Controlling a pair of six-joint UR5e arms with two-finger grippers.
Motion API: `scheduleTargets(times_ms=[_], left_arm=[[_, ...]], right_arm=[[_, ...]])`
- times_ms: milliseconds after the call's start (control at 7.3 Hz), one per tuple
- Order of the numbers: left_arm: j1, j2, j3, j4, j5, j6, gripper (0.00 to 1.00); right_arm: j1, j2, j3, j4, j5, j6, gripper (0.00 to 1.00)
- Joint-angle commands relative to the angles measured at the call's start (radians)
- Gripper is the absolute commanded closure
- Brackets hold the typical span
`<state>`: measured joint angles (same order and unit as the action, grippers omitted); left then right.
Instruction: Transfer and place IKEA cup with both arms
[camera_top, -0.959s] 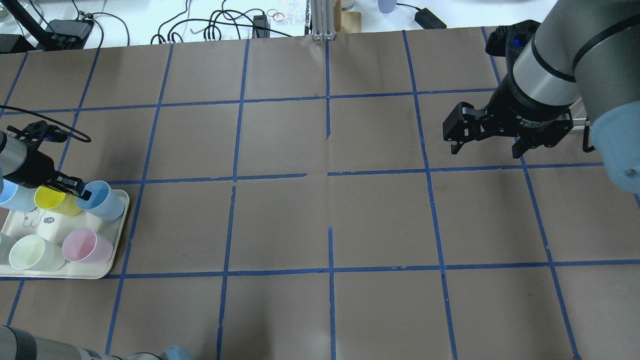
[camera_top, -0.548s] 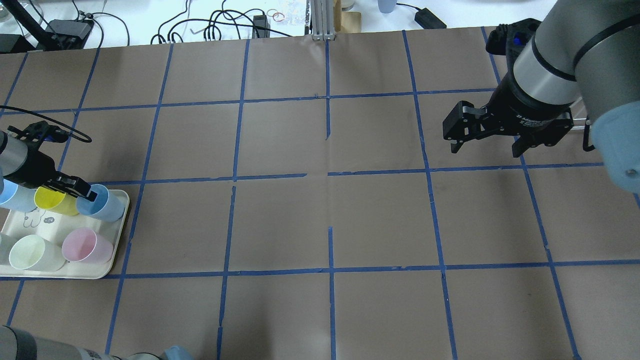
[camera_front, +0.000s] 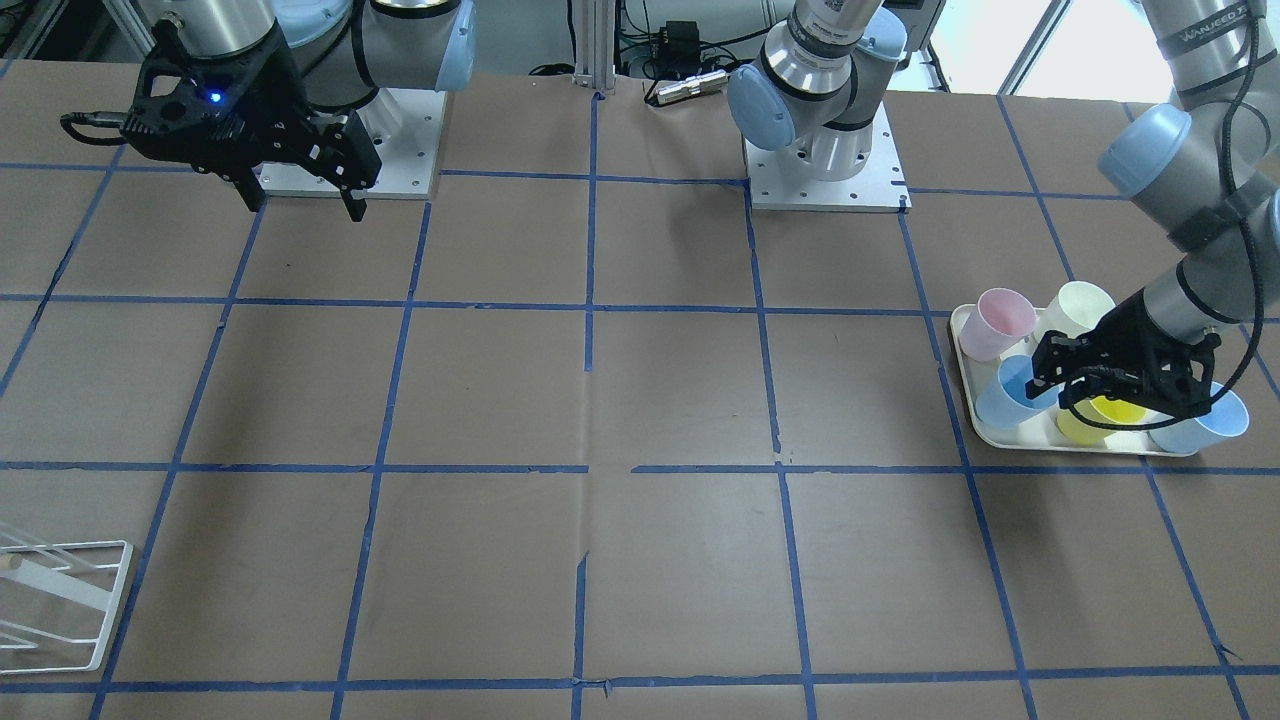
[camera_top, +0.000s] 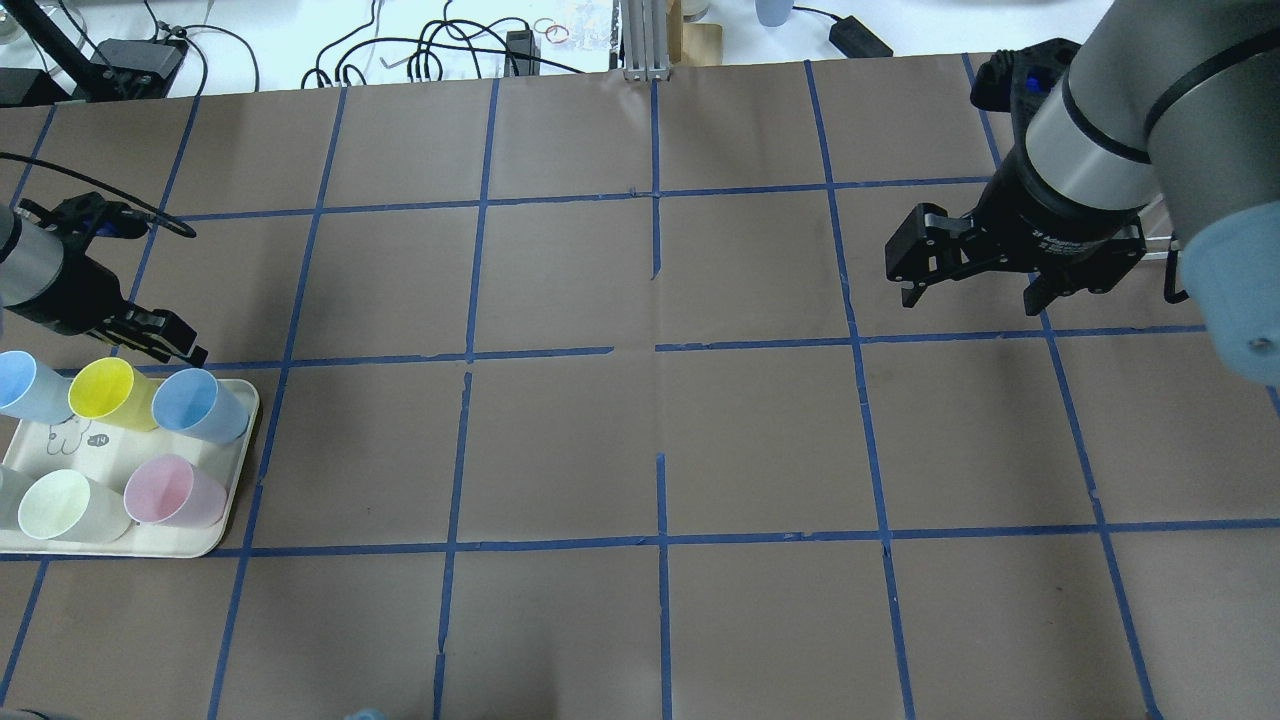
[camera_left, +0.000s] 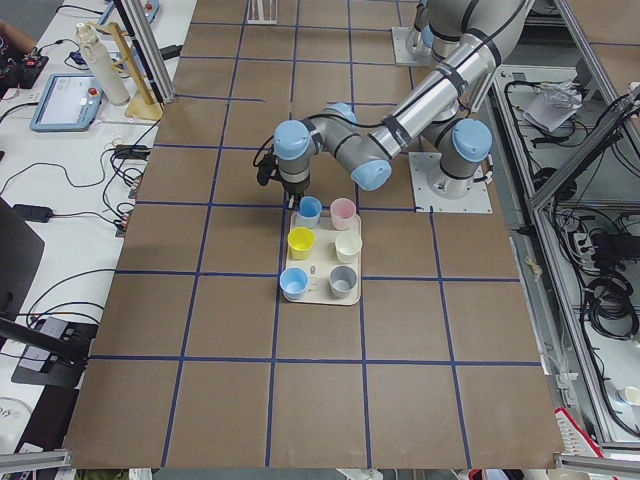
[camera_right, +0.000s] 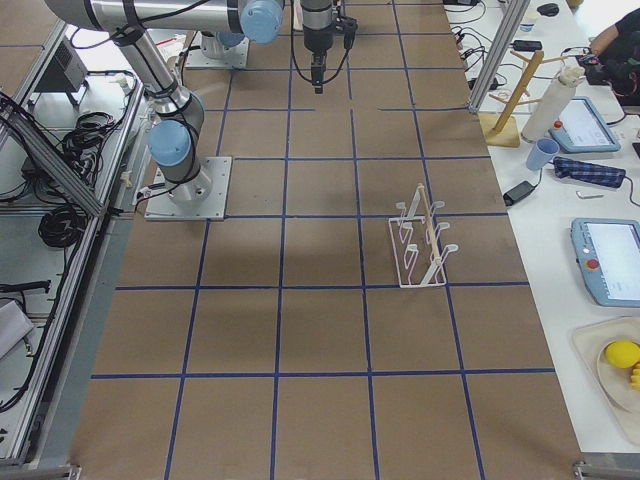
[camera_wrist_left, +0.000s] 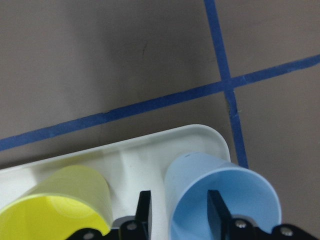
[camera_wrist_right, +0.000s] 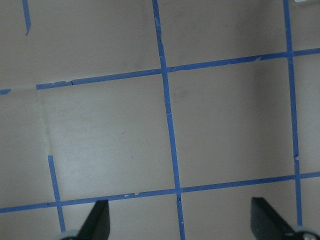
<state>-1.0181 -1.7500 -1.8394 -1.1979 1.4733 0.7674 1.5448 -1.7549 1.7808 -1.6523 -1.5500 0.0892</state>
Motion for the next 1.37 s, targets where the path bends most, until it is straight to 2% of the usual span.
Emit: scheduleTargets(times_ms=[0, 137, 274, 411, 548, 822, 1233], left_arm=[[-0.181, 0.046, 0.2, -0.273, 0.027, -0.293, 0.38], [-0.303, 0.052, 0.291, -0.363, 0.044, -0.48, 0.21], [-0.435, 0.056, 0.342, -0.394, 0.091, -0.645, 0.0], [-0.536, 0.075, 0.379, -0.407, 0.122, -0.728, 0.0], [-0.583, 0.111, 0.403, -0.408, 0.119, -0.752, 0.0], [-0.58, 0.162, 0.372, -0.416, 0.124, -0.752, 0.0], [-0.545, 0.194, 0.305, -0.361, 0.117, -0.723, 0.0]], right_arm=[[0.0, 0.0, 0.0, -0.001, 0.001, 0.0, 0.0], [0.0, 0.0, 0.0, 0.0, 0.001, -0.006, 0.0], [0.0, 0.0, 0.0, -0.001, 0.001, -0.006, 0.0], [0.0, 0.0, 0.0, -0.001, 0.001, -0.006, 0.0], [0.0, 0.0, 0.0, -0.001, 0.001, -0.008, 0.0], [-0.006, 0.0, -0.001, -0.004, -0.001, -0.014, 0.0], [-0.003, 0.0, -0.003, -0.003, -0.001, -0.013, 0.0]])
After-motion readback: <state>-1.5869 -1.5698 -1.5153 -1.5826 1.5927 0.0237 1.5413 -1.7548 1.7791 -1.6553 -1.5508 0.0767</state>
